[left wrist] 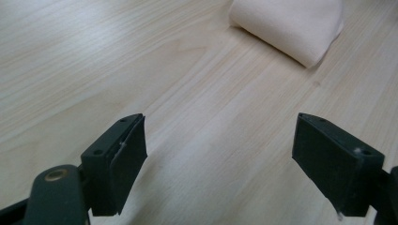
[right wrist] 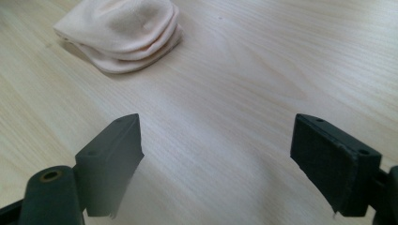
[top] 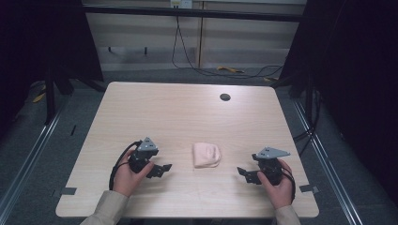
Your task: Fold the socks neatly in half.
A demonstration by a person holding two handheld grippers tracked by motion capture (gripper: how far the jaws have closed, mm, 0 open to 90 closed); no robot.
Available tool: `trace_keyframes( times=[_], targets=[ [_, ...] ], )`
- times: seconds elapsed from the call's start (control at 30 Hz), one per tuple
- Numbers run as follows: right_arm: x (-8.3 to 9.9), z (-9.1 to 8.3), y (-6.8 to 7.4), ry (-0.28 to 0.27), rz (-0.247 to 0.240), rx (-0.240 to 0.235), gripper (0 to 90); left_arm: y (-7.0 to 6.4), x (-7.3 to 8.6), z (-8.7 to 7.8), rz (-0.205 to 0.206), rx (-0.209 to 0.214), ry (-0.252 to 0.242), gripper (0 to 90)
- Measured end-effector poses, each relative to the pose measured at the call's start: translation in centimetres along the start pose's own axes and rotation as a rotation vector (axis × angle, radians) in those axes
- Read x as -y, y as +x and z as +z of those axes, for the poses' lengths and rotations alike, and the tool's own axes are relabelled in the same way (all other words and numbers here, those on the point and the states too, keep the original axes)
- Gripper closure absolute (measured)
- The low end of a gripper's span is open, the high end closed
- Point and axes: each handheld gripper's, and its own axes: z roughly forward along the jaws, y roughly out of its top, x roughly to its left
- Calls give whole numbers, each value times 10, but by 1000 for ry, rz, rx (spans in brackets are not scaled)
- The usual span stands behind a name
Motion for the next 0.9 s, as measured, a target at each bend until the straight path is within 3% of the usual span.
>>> trace_keyframes(
  times=[0.13, 0.47, 0.9],
  targets=[
    [4, -6, -3, -4, 5, 4, 163, 4, 5, -6, 14, -11, 8, 180],
    [15, -14, -11, 19, 14, 15, 166, 14, 18, -19, 0, -13, 5, 180],
    [25, -20, -16, 38, 15, 35, 166, 25, 39, -41, 4, -53, 7, 181]
  ],
)
